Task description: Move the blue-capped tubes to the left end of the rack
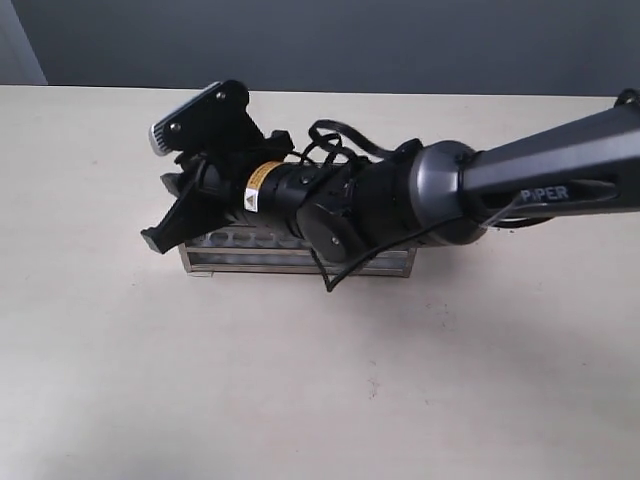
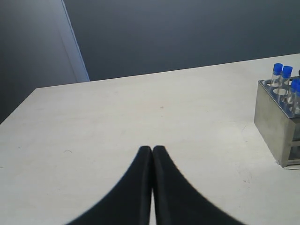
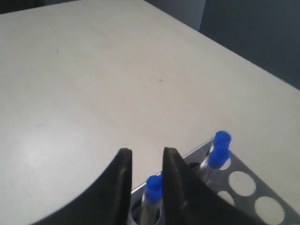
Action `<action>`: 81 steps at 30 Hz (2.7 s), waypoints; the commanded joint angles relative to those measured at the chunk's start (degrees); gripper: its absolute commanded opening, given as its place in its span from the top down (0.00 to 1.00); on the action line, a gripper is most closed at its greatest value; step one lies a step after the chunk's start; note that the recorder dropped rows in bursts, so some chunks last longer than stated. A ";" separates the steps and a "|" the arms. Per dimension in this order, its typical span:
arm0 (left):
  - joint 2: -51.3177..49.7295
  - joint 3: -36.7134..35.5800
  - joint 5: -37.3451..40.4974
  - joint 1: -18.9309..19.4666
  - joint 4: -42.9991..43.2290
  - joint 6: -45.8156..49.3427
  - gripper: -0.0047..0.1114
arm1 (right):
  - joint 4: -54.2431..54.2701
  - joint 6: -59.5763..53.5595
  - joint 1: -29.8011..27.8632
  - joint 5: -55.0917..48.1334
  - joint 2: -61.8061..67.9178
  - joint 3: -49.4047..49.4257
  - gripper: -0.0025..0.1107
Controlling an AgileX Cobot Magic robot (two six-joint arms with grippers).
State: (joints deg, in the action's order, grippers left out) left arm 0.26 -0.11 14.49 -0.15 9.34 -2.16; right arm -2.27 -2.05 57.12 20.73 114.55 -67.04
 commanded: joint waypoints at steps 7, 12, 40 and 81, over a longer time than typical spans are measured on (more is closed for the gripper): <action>-0.26 0.11 -0.67 -0.39 -0.03 -0.20 0.96 | -1.02 -1.30 -12.66 -28.30 -29.66 -0.27 0.98; -0.26 0.11 -0.67 -0.39 -0.03 -0.20 0.96 | -0.57 -1.30 -20.11 -38.46 -45.47 2.83 0.98; -0.26 0.11 -0.67 -0.39 -0.03 -0.20 0.96 | 7.26 2.05 -54.94 -52.96 -105.99 47.17 0.98; -0.26 0.11 -0.67 -0.39 -0.03 -0.20 0.96 | 9.80 2.05 -56.67 -42.45 -114.55 67.04 0.98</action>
State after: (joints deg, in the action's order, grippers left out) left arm 0.26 -0.11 14.49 -0.15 9.34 -2.16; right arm 7.59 0.00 0.85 -22.71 0.31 -0.30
